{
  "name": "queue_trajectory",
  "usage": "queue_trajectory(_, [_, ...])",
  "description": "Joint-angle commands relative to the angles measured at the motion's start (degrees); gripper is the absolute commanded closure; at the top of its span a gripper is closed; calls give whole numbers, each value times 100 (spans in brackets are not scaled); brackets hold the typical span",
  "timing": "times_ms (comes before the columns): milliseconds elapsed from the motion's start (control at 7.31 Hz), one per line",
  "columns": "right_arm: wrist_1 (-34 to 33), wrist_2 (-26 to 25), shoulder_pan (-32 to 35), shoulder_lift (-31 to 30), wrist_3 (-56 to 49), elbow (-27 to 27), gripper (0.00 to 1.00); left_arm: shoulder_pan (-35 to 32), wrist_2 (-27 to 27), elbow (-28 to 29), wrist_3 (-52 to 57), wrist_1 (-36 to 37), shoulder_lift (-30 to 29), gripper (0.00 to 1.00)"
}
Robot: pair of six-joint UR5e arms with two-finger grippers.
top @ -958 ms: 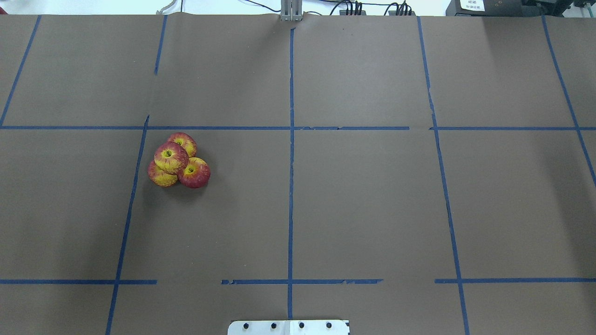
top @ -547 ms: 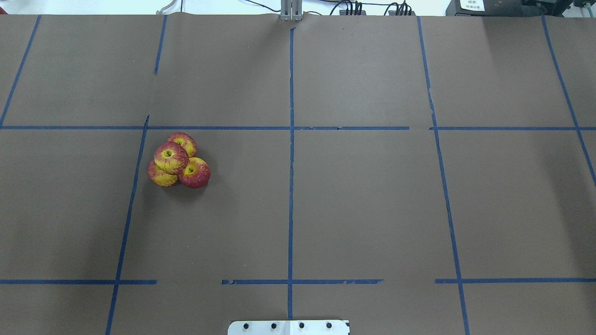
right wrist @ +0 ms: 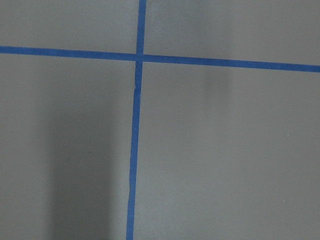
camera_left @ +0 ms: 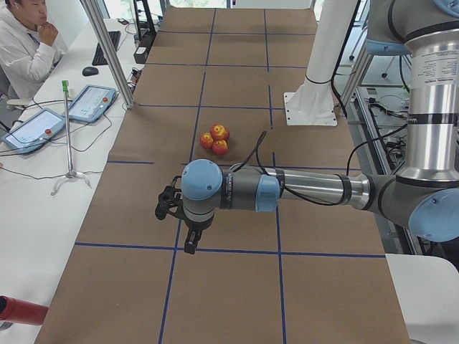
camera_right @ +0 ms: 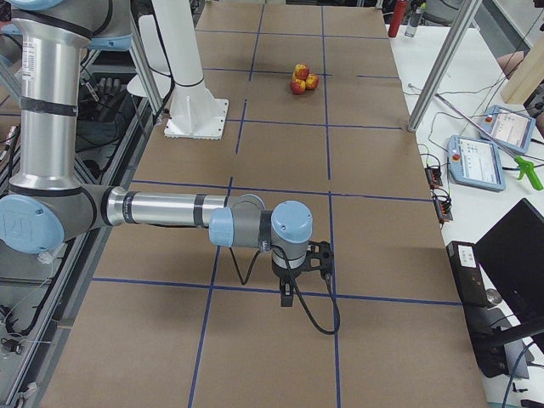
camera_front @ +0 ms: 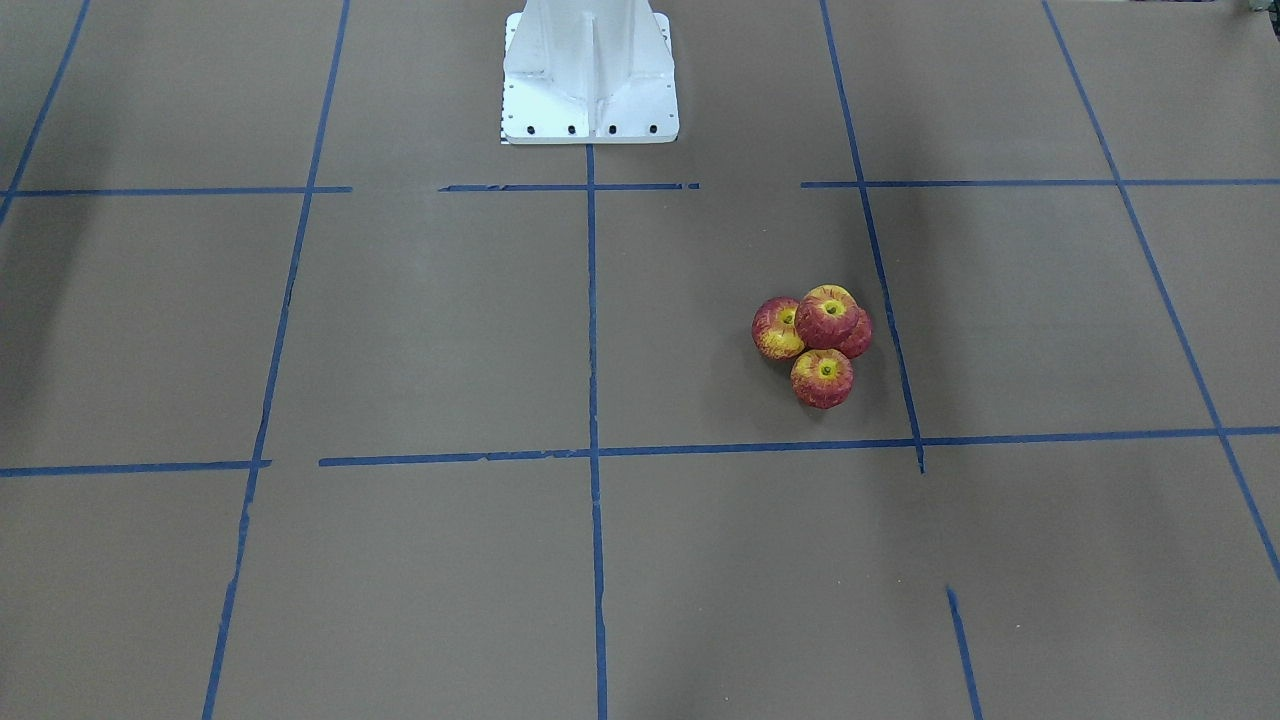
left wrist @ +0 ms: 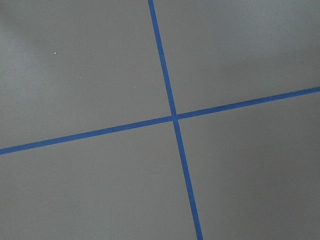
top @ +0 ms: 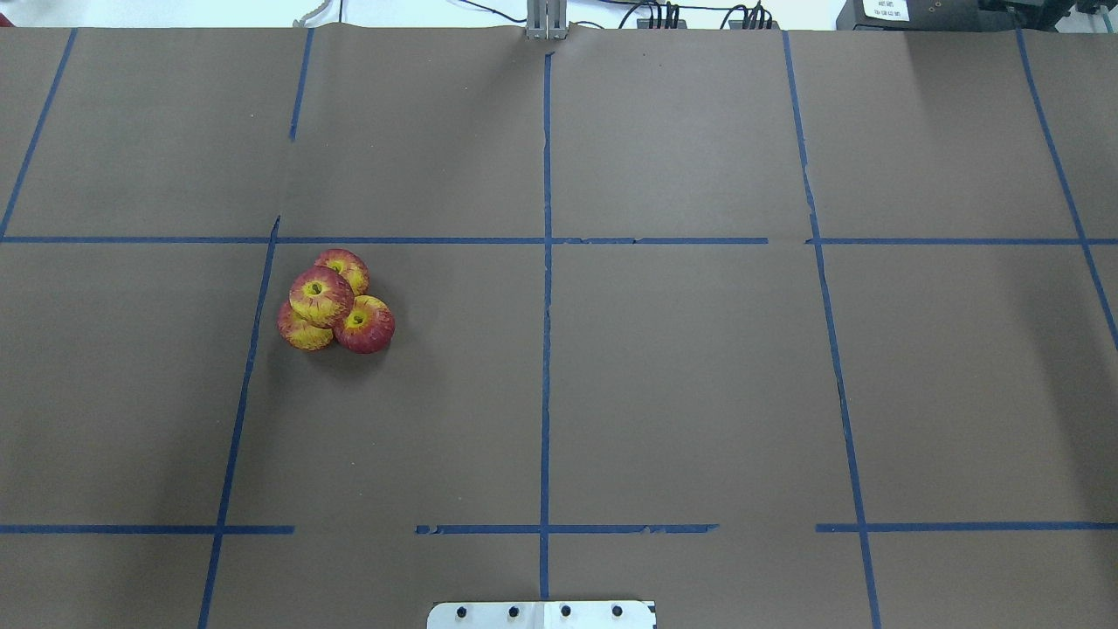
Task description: Stack apples
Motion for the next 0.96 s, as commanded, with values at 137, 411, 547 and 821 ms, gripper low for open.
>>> queue_trajectory(137, [0,9,0,0,0,0,0,10,17,-16,12,8,-13,0])
queue_trajectory(411, [0,0,0,0,0,0,0,37,17,19,12,17,-4,0])
queue_trajectory(547, [0,0,0,0,0,0,0,37,17,63,12,-1,-13,0])
queue_trajectory(821, [0,0,0,0,0,0,0,45,17,46,21,8,-4,0])
